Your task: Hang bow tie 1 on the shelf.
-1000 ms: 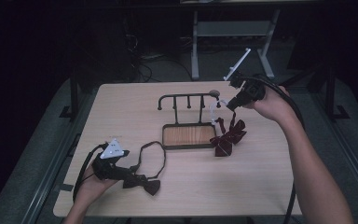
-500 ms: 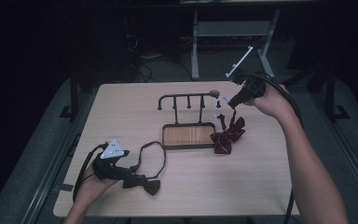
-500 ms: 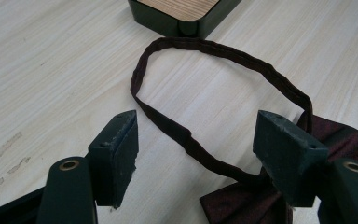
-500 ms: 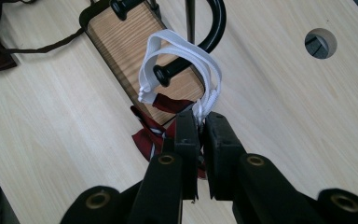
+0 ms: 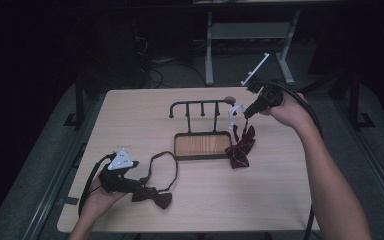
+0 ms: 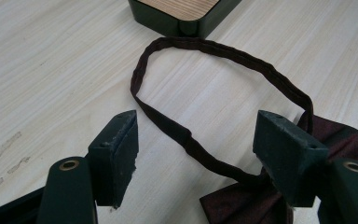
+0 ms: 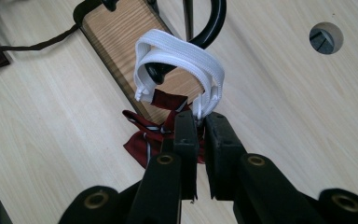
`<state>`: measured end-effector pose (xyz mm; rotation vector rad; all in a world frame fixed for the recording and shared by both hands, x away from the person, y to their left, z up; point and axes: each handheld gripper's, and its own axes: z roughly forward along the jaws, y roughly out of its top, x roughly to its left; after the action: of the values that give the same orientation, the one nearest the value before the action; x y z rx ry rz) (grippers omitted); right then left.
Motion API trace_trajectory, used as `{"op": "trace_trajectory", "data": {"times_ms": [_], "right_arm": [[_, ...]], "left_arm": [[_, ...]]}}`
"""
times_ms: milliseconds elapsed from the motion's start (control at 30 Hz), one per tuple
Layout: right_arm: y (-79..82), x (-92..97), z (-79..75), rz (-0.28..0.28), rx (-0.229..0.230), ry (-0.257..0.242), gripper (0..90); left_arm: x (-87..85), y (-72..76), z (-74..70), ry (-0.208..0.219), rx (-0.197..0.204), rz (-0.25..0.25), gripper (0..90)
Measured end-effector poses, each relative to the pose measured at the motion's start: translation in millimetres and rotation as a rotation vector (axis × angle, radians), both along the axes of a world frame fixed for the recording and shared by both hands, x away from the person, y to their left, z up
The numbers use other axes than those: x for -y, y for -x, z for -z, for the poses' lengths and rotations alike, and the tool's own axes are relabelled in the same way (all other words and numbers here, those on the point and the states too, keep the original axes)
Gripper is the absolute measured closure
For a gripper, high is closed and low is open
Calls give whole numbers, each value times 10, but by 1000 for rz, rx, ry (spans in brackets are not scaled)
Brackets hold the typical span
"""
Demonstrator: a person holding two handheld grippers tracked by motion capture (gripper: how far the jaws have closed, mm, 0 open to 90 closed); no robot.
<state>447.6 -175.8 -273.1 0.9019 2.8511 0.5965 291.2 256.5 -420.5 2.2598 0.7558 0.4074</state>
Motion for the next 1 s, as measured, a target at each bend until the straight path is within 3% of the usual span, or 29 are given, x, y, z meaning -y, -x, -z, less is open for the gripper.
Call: {"op": "trace_trajectory", "data": {"times_ms": [267, 500, 1000], "right_arm": [[-43, -74, -3, -2, 4, -1, 838], [-83, -66, 49, 2, -6, -7, 786], [31, 39, 163, -28, -22, -35, 749]], "left_arm": [[-3, 0, -1, 6, 5, 1, 315], [2, 2, -2, 2, 3, 7, 315], [11, 2, 8, -7, -6, 7, 315]]}}
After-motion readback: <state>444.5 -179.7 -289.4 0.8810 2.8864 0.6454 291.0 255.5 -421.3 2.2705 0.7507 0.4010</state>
